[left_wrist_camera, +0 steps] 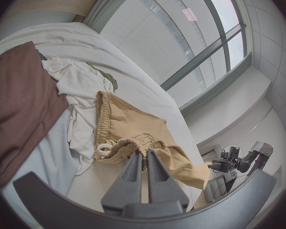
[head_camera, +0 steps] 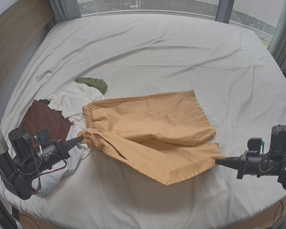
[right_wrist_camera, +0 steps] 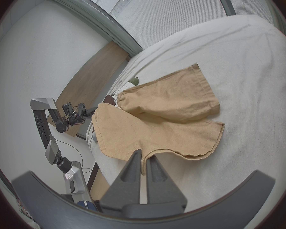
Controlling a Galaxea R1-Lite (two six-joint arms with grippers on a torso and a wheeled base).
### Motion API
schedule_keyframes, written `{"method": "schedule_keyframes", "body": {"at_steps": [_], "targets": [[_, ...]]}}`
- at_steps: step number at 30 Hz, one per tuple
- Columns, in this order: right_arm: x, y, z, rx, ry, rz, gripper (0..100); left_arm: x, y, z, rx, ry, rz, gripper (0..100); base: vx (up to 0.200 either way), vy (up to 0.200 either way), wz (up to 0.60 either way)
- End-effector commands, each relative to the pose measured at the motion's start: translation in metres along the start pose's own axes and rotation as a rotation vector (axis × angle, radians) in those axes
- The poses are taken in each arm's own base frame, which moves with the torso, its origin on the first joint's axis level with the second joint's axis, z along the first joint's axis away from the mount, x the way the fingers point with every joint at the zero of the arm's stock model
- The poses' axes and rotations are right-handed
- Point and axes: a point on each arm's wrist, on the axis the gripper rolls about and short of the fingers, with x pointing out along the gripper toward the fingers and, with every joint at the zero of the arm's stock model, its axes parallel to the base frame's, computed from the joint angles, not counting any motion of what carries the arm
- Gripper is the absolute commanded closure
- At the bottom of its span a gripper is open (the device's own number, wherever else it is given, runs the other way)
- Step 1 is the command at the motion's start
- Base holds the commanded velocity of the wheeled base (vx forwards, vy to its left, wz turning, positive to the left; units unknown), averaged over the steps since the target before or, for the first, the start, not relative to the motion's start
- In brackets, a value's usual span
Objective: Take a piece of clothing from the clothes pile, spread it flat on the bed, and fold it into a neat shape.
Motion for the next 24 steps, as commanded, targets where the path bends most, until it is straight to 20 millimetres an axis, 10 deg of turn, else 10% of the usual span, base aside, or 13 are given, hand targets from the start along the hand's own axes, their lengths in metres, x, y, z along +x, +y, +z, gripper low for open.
{"method": "schedule_keyframes", "body": {"at_steps": [1,24], "targets": [[-0.001,0.002,0.016,-0.035,-0.062,0.000,100,0.000,-0.002,0.001,0.003,-0.004,-0.005,100,0.000,0.000,0.00],[0.019,-0.012,0.086,-0.022,-0.247,-0.017,100,-0.003,-0.024,0.021,-0.029,-0.081,-0.083,100,0.000,0.000,0.00]]}}
